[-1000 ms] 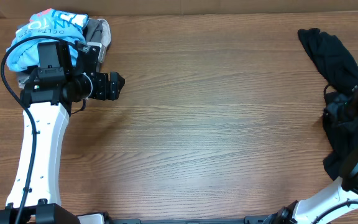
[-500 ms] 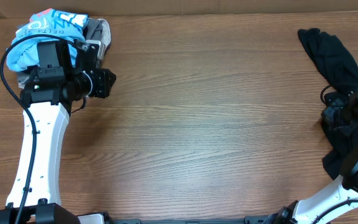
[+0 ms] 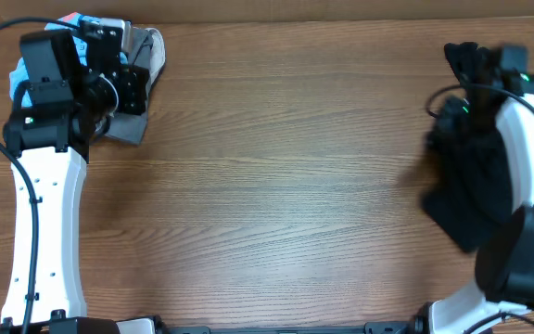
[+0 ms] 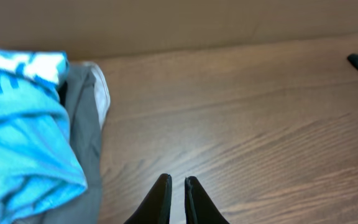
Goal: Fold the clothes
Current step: 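Lift the black shirt with the right gripper, drag to center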
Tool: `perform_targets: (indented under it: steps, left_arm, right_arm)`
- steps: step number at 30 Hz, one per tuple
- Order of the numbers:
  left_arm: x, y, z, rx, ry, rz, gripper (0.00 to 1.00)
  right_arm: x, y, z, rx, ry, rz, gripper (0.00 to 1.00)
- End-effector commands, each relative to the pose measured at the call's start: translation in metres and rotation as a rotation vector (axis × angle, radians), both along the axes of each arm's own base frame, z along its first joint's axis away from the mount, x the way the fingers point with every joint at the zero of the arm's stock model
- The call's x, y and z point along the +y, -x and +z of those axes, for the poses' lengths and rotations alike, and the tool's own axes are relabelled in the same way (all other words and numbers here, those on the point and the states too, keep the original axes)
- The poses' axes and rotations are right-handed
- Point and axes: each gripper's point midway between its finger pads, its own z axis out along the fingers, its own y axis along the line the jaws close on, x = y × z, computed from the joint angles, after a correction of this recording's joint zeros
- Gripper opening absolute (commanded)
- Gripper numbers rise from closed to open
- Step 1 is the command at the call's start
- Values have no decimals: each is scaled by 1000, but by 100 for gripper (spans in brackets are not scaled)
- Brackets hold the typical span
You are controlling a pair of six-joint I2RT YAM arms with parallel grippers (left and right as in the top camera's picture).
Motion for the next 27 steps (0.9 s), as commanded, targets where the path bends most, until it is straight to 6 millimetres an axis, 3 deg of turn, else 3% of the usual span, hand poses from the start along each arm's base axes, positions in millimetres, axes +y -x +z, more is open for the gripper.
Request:
perform_targets:
  steps: [1, 8, 13, 19, 27]
  left_arm:
    - [3, -4, 20, -44, 6, 9, 11]
    - [22, -3, 16, -25, -16, 67, 11]
    - [30, 0, 11, -2, -19, 90, 12]
    - [31, 1, 10, 2, -22, 95, 12]
    - [31, 1, 10, 3, -22, 95, 12]
  right_arm:
    - [83, -2, 45, -89, -33, 221, 4]
    - [224, 47, 43, -43, -74, 565, 4]
    - [290, 94, 44, -4, -141, 761, 4]
    - [332, 141, 44, 32, -154, 920, 4]
    - [362, 159, 48, -25, -164, 1033, 4]
